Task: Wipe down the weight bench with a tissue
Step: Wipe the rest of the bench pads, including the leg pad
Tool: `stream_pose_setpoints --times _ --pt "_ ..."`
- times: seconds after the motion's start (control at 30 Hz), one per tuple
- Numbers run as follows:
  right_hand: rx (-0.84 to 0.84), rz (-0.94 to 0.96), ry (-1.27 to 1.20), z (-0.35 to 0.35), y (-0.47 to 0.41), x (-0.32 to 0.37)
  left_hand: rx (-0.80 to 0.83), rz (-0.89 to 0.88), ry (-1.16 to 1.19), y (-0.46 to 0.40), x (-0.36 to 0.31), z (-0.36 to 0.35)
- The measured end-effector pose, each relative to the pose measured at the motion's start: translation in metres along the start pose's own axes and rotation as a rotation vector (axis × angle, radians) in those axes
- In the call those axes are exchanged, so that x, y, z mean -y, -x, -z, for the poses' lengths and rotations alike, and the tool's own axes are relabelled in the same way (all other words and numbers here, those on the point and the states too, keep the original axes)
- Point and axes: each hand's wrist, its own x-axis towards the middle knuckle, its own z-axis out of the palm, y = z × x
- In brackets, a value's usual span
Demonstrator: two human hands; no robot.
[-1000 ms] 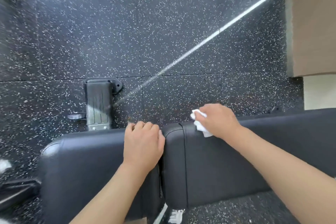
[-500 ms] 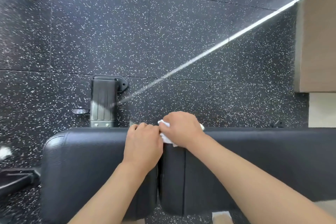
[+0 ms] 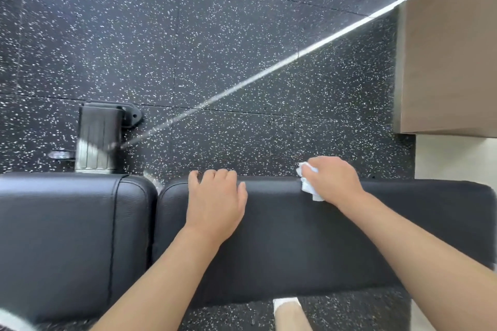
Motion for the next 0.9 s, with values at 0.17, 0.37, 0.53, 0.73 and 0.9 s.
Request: stream_pose_setpoints --times 0.17,0.37,0.53,0.73,0.9 --pt "-0.083 0.236 -0.035 -0.021 0.015 0.063 -0.015 0.050 -0.058 0.001 -0.013 -0.001" --pt "-0.135 0.368 -0.127 -0.022 0.015 0.042 -0.012 -0.009 -0.086 -0.006 -0.044 -0.003" --pt "-0.174 0.146 -0.051 0.003 -0.002 -0.107 -0.043 -0.063 -0.084 -0.014 -0.108 -0.019" --pt "-0.182 -0.087 -0.024 0.033 -0.014 -0.211 -0.027 -0.109 -0.123 -0.023 -0.162 -0.033" --pt "-0.257 0.023 -0.045 0.019 -0.005 -0.152 -0.068 -0.112 -0.122 -0.024 -0.168 -0.038"
